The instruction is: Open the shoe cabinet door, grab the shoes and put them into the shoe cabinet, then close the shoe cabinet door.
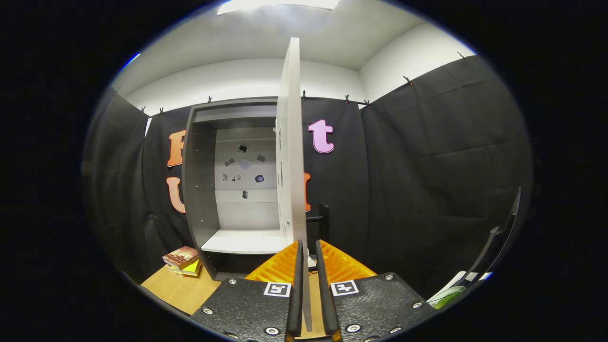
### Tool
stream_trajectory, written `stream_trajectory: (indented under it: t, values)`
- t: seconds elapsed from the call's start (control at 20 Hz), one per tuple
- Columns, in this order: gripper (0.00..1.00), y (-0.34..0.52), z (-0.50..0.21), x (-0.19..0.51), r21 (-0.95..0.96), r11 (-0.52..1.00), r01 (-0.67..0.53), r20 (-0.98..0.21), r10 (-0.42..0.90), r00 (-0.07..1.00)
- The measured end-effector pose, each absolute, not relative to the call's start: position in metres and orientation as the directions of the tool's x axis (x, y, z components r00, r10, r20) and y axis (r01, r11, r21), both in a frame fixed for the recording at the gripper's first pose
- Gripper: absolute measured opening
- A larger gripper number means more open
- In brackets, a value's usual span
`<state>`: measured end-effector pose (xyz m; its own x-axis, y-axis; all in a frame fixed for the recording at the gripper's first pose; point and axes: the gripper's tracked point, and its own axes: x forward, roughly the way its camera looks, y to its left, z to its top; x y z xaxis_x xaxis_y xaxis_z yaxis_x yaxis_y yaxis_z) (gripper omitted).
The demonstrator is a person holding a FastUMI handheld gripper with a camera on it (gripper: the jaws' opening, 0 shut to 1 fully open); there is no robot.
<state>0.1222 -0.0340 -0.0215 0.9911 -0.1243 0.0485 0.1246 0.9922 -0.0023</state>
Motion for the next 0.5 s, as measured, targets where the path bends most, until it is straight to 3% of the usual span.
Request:
stream_trajectory:
  t: [0.05, 0.5]
  values:
    - [0.17, -0.027, -0.020, 0.121, -0.004, 0.992, 0.125, 0.048, -0.124, 0.991]
    - [0.52, 0.049, -0.025, 0.119, -0.016, 0.999, 0.041, 0.039, -0.040, 0.998]
